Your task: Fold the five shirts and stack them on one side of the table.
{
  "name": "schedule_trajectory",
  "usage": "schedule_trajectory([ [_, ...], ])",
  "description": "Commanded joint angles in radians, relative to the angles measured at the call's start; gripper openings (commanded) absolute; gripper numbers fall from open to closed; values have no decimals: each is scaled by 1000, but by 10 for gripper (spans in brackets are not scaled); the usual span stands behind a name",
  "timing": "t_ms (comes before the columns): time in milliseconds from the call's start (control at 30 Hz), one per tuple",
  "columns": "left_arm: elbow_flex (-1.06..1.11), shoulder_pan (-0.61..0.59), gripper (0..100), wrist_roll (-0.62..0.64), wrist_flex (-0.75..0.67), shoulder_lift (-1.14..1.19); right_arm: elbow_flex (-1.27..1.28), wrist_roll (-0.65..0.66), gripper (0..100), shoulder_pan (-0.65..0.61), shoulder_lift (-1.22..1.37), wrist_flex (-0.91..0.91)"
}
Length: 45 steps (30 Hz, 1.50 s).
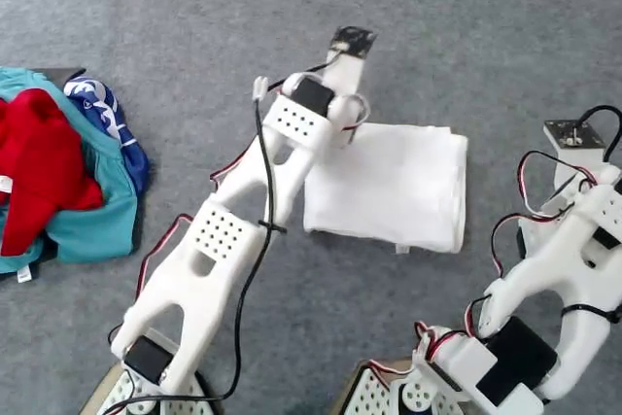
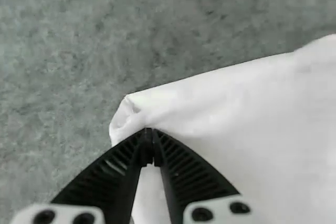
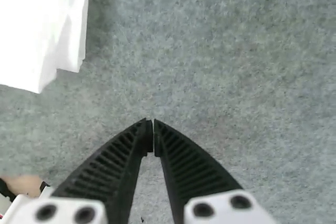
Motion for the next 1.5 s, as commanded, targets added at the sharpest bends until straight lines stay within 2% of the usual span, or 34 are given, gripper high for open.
schedule_trajectory([
  [0,-7,-81,36,-5,-18,21,-16,-6,15,21,1,-31],
  [133,-51,-116,36,-3,-11,37,-18,-2,15,32,2,-43],
  [367,-104,-94,36,-3,28,34,-18,-3,15,26,-4,-44],
  [533,-220,-81,36,-3,86,29,-38,-8,15,-5,-1,-46],
  [600,-289,-84,37,-2,129,29,-58,-15,15,-38,1,-38],
  [733,-282,-110,40,14,213,-43,-134,-133,15,-127,2,-12],
  [867,-282,-143,40,40,282,-130,-249,-229,15,-281,4,26],
  [967,-269,-183,37,41,305,-196,-315,-258,15,-408,36,-31],
  [1100,-214,-259,36,51,307,-216,-398,-273,15,-525,186,-89],
  [1267,-70,-272,36,35,308,-233,-601,-282,15,-532,390,-86],
  [1467,303,-254,36,26,307,-422,-811,-361,15,-539,587,-66],
])
